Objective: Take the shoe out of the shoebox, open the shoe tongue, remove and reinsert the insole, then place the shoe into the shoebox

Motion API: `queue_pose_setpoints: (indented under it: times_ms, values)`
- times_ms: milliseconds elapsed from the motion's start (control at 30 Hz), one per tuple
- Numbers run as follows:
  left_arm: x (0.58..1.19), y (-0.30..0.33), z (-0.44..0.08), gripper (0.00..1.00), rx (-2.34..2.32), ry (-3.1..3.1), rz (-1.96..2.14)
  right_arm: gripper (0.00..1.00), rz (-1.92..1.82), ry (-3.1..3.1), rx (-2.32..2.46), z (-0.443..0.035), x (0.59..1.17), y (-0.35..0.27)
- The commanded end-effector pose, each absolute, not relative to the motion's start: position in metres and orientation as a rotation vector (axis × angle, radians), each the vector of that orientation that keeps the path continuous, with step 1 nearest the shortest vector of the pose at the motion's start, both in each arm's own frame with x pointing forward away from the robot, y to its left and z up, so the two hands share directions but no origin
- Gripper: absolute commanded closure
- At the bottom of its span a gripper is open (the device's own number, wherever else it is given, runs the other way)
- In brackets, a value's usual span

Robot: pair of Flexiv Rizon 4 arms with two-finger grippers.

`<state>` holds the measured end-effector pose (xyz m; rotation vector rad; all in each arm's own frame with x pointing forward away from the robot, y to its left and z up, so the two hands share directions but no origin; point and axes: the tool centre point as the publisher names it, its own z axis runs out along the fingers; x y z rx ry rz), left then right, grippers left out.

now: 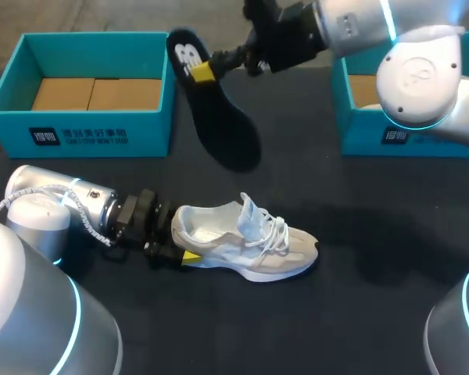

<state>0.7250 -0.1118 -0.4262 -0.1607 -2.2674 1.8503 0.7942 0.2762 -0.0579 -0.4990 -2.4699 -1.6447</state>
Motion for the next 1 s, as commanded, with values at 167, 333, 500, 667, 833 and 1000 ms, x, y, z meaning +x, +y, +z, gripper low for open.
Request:
queue_pose_setpoints:
  times_ms: [167, 333, 500, 667, 833, 1000]
  values:
    - [0.725, -0.112, -0.427, 1.0, -0.159, -2.269, 1.85, 1.0, -1.76, -2.385, -0.546, -0.028, 0.78, 0.241]
    - [0.725, -0.112, -0.427, 1.0, -0.159, -2.269, 1.85, 1.0, -1.843, -2.259, -0.51, 0.001, 0.779, 0.229]
    - [0.725, -0.112, -0.427, 1.0, -0.159, -2.269, 1.85, 1.0, -1.841, -2.253, -0.488, 0.008, 0.779, 0.223]
    - [0.725, -0.112, -0.427, 1.0, -0.159, -2.269, 1.85, 1.0, -1.841, -2.253, -0.488, 0.008, 0.779, 0.223]
    - [0.725, -0.112, -0.427, 1.0, -0.159, -2.269, 1.85, 1.0, -1.841, -2.253, -0.488, 0.008, 0.779, 0.223]
    - [0.725, -0.112, -0.427, 1.0, -0.159, -2.269, 1.85, 1.0, -1.87, -2.234, -0.579, 0.022, 0.78, 0.212]
